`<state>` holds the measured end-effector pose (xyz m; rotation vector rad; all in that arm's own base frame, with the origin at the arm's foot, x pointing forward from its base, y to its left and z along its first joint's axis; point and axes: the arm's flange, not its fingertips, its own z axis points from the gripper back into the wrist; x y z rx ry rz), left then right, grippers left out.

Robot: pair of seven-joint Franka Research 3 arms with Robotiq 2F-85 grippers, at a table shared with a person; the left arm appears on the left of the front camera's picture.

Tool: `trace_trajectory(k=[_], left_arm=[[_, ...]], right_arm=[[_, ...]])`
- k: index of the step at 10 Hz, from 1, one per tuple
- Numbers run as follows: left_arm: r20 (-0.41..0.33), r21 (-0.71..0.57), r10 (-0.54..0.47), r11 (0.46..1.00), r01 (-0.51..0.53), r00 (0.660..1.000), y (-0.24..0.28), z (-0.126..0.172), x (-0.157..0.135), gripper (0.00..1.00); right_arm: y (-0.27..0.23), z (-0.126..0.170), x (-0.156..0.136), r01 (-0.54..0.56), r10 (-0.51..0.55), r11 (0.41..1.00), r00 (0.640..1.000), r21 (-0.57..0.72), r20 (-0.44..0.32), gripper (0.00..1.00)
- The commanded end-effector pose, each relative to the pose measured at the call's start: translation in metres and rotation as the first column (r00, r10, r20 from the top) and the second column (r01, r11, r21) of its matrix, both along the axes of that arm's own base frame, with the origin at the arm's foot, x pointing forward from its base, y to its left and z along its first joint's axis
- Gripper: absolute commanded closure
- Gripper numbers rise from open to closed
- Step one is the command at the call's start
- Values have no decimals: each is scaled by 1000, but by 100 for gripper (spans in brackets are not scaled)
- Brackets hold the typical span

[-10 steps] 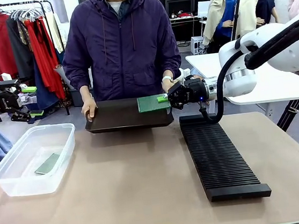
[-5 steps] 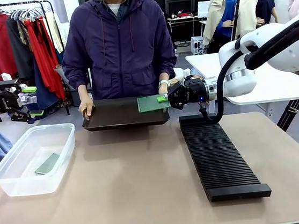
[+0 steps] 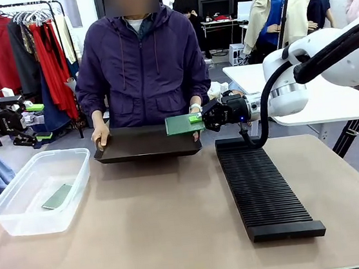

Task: Sort PCBs into racks and boxes based on the side picked up.
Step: If the short side of the Blank PCB is picked up, insert it into the PCB Rack ; if the long side is picked up, place it in the Organizing box.

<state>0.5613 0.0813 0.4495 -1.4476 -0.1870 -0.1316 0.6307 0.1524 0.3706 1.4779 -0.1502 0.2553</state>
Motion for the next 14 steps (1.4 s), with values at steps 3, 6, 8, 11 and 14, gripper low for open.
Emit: trace_trajectory(k=[3, 6, 8, 11, 14], left_arm=[[8, -2, -1, 1000, 1, 1000, 1, 2, -1, 0], [8, -2, -1, 1000, 1, 1000, 1, 2, -1, 0], [8, -2, -1, 1000, 1, 1000, 1, 2, -1, 0], [8, -2, -1, 1000, 1, 1000, 1, 2, -1, 0], [8, -2, -1, 1000, 1, 1000, 1, 2, -1, 0]], right_arm=[[-45, 15, -14, -58, 54, 997, 994, 45, 93, 100], [-88, 21, -22, -50, 42, 997, 989, 55, 141, 100], [-124, 20, -31, -15, 2, 998, 977, 61, 213, 100], [-167, 10, -48, -14, 10, 1000, 934, 10, 357, 100], [-190, -10, -60, -50, 60, 998, 829, -33, 556, 100]])
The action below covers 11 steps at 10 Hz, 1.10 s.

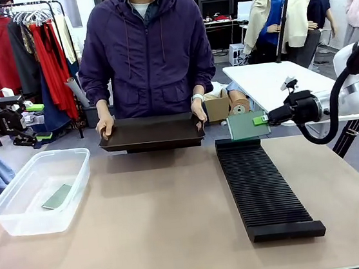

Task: Sort PCBs into racks and boxes based on the side picked up.
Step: If the short side of the Blank PCB is picked up, insert it into the PCB Rack ; if the long side is picked up, place it in the Organizing box.

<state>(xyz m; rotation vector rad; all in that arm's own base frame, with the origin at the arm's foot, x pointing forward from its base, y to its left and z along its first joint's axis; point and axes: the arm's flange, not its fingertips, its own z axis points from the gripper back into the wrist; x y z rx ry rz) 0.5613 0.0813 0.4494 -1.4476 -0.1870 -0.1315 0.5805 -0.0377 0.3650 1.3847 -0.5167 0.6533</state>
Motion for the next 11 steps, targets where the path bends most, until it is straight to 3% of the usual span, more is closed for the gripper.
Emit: trace_trajectory(k=[1, 3, 6, 8, 11], left_arm=[[8, -2, -1, 1000, 1, 1000, 1, 2, -1, 0], [8, -2, -1, 1000, 1, 1000, 1, 2, -1, 0], [8, -2, -1, 1000, 1, 1000, 1, 2, -1, 0], [8, -2, -1, 1000, 1, 1000, 1, 2, -1, 0], [8, -2, -1, 1000, 1, 1000, 1, 2, -1, 0]], right_arm=[[-3, -11, -11, -21, 18, 1000, 989, 21, 148, 100], [-10, -27, -9, -3, -11, 999, 964, 53, 265, 100], [-12, -52, -7, 9, -40, 996, 940, 91, 339, 100], [-13, -62, -4, 40, -55, 998, 900, 46, 432, 100], [-18, -81, -1, 75, -101, 994, 885, 77, 455, 100]])
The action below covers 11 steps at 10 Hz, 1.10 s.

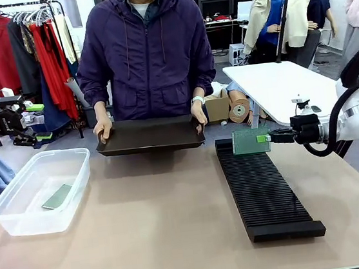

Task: Sort PCBs into racks and boxes based on the side picked up.
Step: If the short side of the Blank PCB is picked up, insert it into the PCB Rack ; if the long side is picked up, place it in the Organizing box.

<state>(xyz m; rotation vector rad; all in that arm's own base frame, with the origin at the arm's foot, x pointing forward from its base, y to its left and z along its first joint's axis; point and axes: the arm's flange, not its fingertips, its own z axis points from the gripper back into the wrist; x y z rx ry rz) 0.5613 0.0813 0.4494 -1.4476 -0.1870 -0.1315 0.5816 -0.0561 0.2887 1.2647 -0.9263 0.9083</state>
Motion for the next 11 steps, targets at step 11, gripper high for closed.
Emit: trace_trajectory(k=[11], left_arm=[[8, -2, -1, 1000, 1, 1000, 1, 2, -1, 0]], right_arm=[[-5, -13, 1, 31, -31, 999, 1000, 15, -3, 100]])
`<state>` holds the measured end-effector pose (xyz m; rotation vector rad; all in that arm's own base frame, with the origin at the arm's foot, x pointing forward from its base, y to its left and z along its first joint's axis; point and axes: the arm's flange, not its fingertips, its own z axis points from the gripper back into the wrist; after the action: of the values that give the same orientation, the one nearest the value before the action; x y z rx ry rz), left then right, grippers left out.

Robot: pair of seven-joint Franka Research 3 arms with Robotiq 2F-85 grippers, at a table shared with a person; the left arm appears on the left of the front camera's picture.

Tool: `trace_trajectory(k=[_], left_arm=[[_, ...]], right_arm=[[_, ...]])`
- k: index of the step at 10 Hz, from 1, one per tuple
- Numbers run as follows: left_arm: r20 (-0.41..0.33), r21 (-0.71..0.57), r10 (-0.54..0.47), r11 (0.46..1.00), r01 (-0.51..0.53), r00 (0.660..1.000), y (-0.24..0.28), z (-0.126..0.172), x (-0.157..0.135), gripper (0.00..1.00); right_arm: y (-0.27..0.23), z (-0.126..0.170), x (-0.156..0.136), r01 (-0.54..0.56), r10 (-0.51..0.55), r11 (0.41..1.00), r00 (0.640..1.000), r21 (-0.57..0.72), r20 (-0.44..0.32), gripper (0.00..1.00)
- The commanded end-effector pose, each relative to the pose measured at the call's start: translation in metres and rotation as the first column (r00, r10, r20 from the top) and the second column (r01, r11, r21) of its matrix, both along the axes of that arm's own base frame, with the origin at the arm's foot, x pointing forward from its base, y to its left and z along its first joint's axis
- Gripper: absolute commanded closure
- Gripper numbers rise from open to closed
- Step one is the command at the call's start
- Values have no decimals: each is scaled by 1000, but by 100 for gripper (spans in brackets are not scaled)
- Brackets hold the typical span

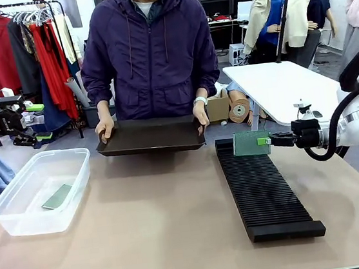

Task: Sort PCBs into racks and boxes based on the side picked up.
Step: If the short side of the Blank PCB is picked up, insert it into the PCB Rack ; if the long side is picked up, place it in the Organizing box.

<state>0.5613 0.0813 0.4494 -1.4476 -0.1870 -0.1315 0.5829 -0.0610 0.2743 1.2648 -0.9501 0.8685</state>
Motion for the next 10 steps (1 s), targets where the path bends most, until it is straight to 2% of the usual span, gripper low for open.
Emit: trace_trajectory(k=[1, 9, 10], left_arm=[[8, -2, -1, 1000, 1, 1000, 1, 2, -1, 0], [8, -2, -1, 1000, 1, 1000, 1, 2, -1, 0], [8, -2, -1, 1000, 1, 1000, 1, 2, -1, 0]], right_arm=[[0, 1, 0, -3, 3, 1000, 1000, -5, 6, 100], [0, 0, 0, 0, 0, 1000, 1000, 0, 0, 100], [0, 0, -1, -21, 21, 1000, 999, 3, 36, 100]])
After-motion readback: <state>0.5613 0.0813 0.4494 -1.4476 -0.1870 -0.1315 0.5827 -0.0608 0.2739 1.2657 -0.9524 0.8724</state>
